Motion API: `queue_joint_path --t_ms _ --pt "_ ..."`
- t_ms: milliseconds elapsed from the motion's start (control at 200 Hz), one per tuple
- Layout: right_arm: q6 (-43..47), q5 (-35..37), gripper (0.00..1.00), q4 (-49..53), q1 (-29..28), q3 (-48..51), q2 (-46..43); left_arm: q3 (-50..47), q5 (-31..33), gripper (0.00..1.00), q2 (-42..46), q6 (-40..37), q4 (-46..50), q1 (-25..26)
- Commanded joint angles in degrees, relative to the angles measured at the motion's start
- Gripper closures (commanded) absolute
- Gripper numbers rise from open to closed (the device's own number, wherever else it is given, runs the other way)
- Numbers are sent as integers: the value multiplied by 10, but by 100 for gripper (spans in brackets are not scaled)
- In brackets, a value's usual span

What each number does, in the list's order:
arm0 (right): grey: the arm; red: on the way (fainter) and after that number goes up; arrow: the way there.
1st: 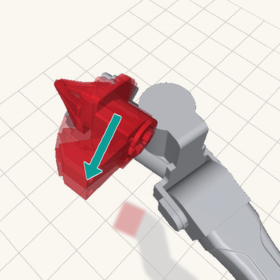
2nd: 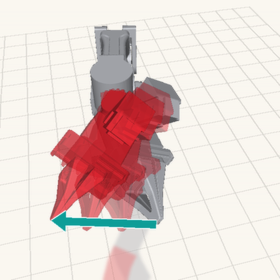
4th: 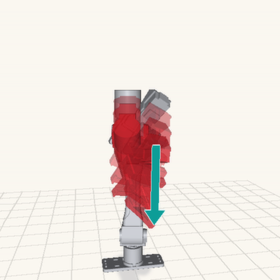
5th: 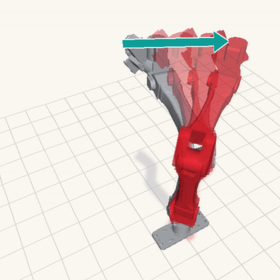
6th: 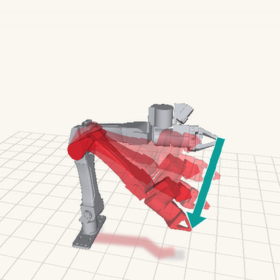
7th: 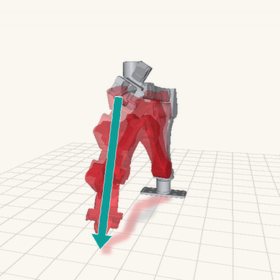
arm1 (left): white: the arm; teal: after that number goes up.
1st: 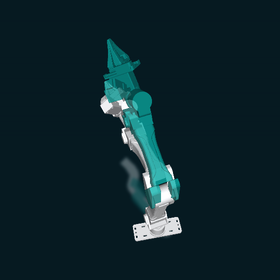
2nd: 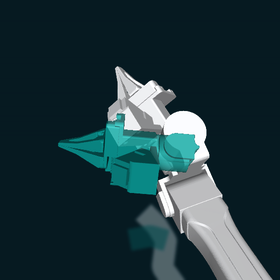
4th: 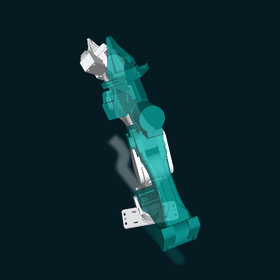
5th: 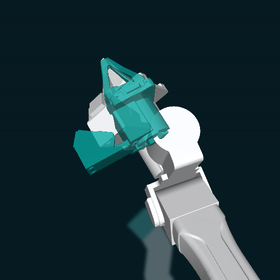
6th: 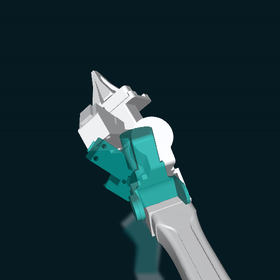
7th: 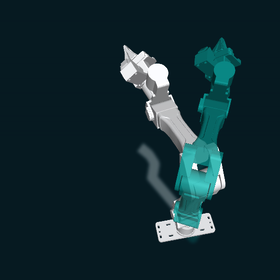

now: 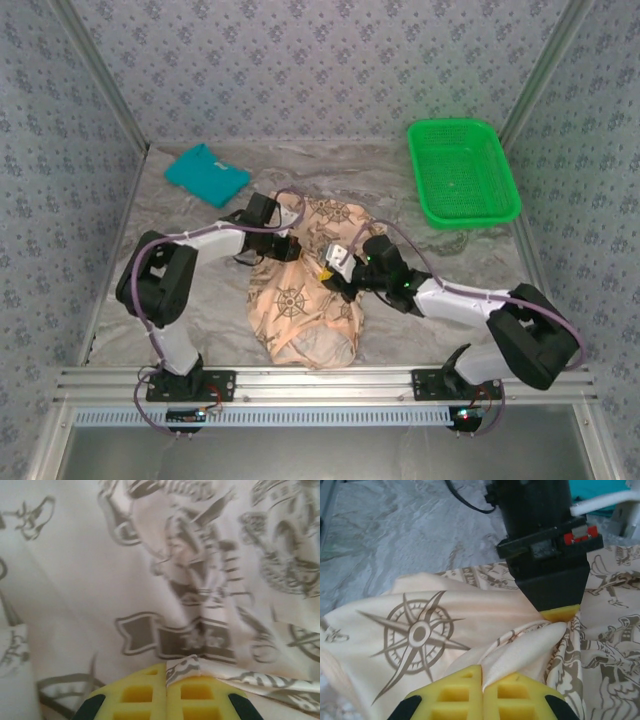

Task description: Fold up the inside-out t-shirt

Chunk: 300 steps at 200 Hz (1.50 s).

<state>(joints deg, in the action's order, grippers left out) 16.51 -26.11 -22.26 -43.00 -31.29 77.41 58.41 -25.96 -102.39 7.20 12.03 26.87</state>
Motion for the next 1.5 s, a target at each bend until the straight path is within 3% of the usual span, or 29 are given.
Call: queue_joint_path --t_ms 0,80,195,295,500,635,735,865,1039,1199,1344,1494 --pt "18 -48 100 28 1 34 -36 2 36 97 -30 18 -21 -5" --pt "6 -32 95 30 1 46 -49 -1 24 92 -39 22 -26 -5" --pt "-40 -17 90 54 25 34 -31 -21 -7 73 -10 23 -36 -5" --pt "-113 -85 88 56 64 13 -17 -38 -25 66 49 35 -20 -5" --pt "-142 -186 84 76 85 -14 -24 -96 -83 60 175 114 -52 19" --pt "-145 -224 84 70 106 -16 -27 -90 -127 59 169 151 -70 66" --pt "-149 -246 84 59 112 -22 -25 -96 -125 59 154 171 -95 88" --pt "-153 -239 93 76 120 -42 -12 -97 -114 65 120 158 -85 104" --pt "-196 -180 99 124 151 -57 -1 -132 -96 98 115 101 -78 111" --pt "-204 -54 90 221 178 -75 29 -167 -70 100 147 67 -73 121" --pt "-178 -2 83 252 161 -84 60 -181 -98 100 172 68 -92 121" --pt "-153 100 60 298 121 -101 49 -193 -105 100 201 65 -114 122"
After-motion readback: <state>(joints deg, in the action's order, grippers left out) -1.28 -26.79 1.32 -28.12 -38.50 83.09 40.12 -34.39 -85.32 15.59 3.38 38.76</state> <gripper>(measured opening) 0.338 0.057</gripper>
